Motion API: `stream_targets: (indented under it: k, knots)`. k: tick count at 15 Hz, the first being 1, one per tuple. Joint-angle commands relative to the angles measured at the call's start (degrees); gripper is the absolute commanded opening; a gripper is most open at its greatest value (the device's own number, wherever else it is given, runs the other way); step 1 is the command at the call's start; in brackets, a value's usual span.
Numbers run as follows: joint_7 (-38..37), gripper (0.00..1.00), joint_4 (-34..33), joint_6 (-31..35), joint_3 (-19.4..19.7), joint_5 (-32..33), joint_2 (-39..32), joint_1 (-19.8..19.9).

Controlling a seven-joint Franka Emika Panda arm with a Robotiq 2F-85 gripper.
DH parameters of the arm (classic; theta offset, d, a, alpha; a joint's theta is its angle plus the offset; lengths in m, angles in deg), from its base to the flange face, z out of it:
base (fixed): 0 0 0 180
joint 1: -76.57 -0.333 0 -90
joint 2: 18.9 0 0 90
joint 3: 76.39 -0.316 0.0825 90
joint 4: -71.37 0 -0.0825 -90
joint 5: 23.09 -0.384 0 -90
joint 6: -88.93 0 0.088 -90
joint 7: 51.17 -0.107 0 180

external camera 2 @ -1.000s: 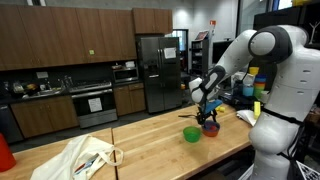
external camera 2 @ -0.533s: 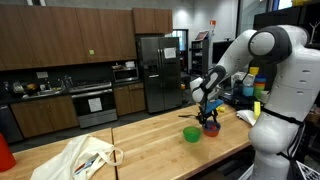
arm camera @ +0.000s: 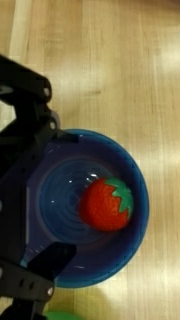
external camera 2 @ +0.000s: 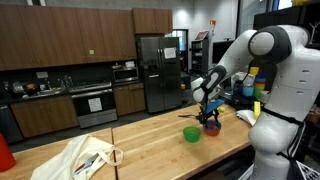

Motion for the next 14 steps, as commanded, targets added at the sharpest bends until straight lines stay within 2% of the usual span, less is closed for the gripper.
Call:
stream_targets:
  k: [1,4,14]
  knots:
    - [1.4,0.93,1.4,0.2,0.6,0.8,1.9,0.5]
    - [1.7,0.91,1.5,0.2,0.9,1.0,1.8,0.7]
    - [2.1,0.93,0.4,0.0,1.6,0.9,1.0,1.6]
